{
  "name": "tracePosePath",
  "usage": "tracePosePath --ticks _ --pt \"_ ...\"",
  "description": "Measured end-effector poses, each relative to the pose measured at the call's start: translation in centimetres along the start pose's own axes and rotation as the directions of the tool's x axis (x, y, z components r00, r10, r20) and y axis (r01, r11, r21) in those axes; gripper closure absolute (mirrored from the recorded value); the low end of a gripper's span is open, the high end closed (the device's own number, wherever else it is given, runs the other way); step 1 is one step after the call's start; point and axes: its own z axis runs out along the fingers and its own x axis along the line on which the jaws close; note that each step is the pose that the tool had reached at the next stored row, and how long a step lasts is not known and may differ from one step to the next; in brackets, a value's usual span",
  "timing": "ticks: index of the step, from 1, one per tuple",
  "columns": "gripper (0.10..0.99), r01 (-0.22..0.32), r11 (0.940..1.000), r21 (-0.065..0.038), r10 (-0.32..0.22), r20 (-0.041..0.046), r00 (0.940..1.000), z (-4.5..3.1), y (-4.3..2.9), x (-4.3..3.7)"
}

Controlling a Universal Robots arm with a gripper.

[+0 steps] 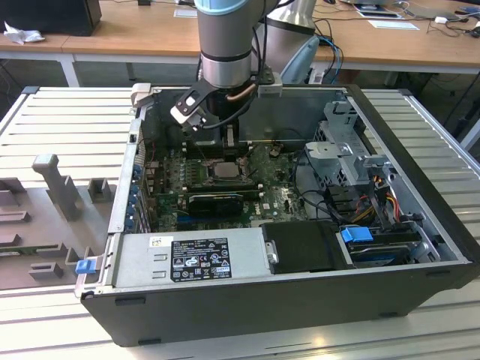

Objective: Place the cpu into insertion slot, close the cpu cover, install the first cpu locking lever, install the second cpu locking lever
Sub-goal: 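Close the cpu cover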

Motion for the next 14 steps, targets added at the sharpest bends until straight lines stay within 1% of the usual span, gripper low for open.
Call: tracePosePath --ticks 5,9,11,14 --pt "0.980 0.000 1.0000 0.000 0.000 0.0000 1.0000 -0.05 0.04 0.00" --pt "0.980 0.000 1.0000 0.001 0.000 0.0001 1.0000 -0.04 0.26 0.00" --pt "0.980 -0.001 1.0000 0.005 0.001 -0.0034 1.0000 -0.02 0.47 -0.06" --pt "0.980 -0.001 1.0000 0.005 0.001 -0.0043 1.0000 -0.01 0.55 -0.08"
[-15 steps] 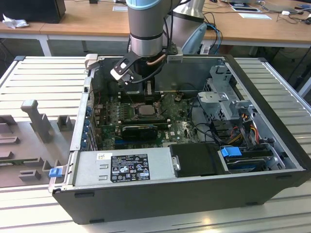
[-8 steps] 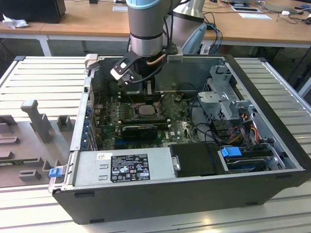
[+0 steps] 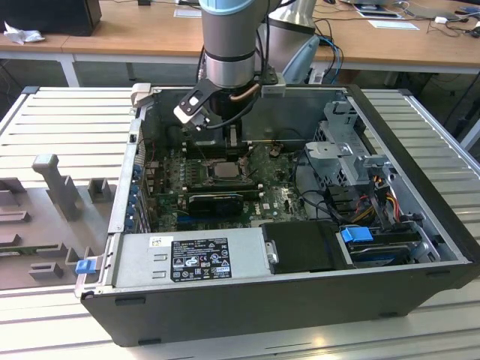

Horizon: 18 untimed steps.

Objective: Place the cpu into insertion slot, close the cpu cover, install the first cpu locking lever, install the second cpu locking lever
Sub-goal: 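Close the cpu cover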

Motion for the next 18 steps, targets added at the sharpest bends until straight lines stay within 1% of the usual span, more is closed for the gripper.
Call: tracePosePath --ticks 3,7,11,18 --pt "0.980 0.000 1.0000 0.000 0.000 0.0002 1.0000 -0.08 0.00 -0.01" --pt "0.980 0.000 1.0000 0.000 0.000 -0.0001 1.0000 -0.52 0.04 0.01" --pt "0.980 0.000 1.0000 0.000 0.000 -0.0001 1.0000 -0.74 0.06 0.02" --pt "0.980 0.000 1.0000 0.000 0.000 0.0000 1.0000 -1.42 0.11 0.03"
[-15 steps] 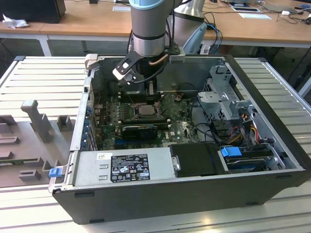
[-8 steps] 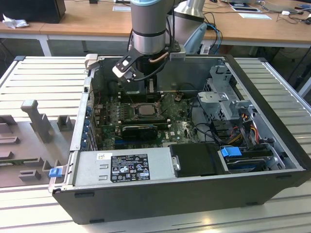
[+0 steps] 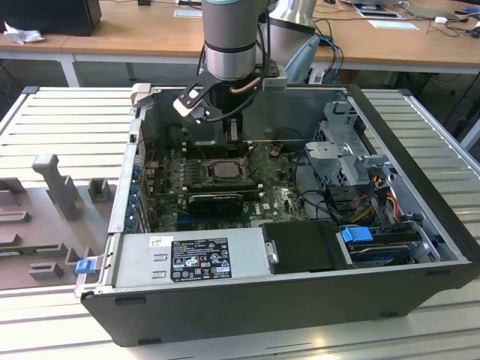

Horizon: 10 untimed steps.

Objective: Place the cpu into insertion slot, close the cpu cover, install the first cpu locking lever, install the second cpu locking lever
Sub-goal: 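Close the cpu cover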

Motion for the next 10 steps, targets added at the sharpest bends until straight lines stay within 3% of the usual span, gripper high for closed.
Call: tracePosePath --ticks 10 --pt "0.980 0.000 1.0000 0.001 0.000 0.0000 1.0000 -1.21 0.42 0.04"
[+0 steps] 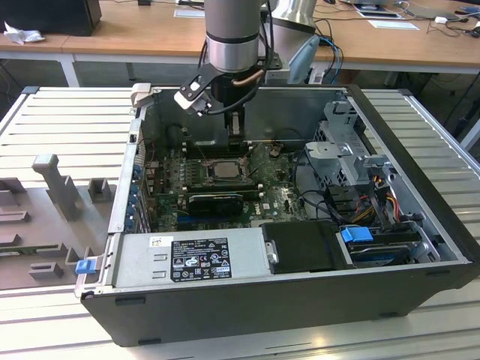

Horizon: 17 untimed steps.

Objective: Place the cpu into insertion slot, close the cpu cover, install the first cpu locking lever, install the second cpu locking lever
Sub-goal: 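Close the cpu cover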

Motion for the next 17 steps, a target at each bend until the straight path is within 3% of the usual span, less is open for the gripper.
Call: tracePosePath --ticks 1,4,5,14,17 --pt "0.980 0.000 1.0000 0.001 0.000 -0.0001 1.0000 -0.08 0.22 0.01" --pt "0.980 0.000 0.9999 0.011 0.000 0.0002 1.0000 -0.28 3.47 0.15" --pt "0.980 0.000 0.9999 0.011 0.000 0.0003 1.0000 -0.25 4.01 0.17" --pt "0.980 0.007 0.9999 0.011 -0.007 -0.0001 1.0000 0.04 7.34 0.30" --pt "0.980 0.010 0.9999 0.011 -0.010 -0.0005 1.0000 0.21 7.81 0.32"
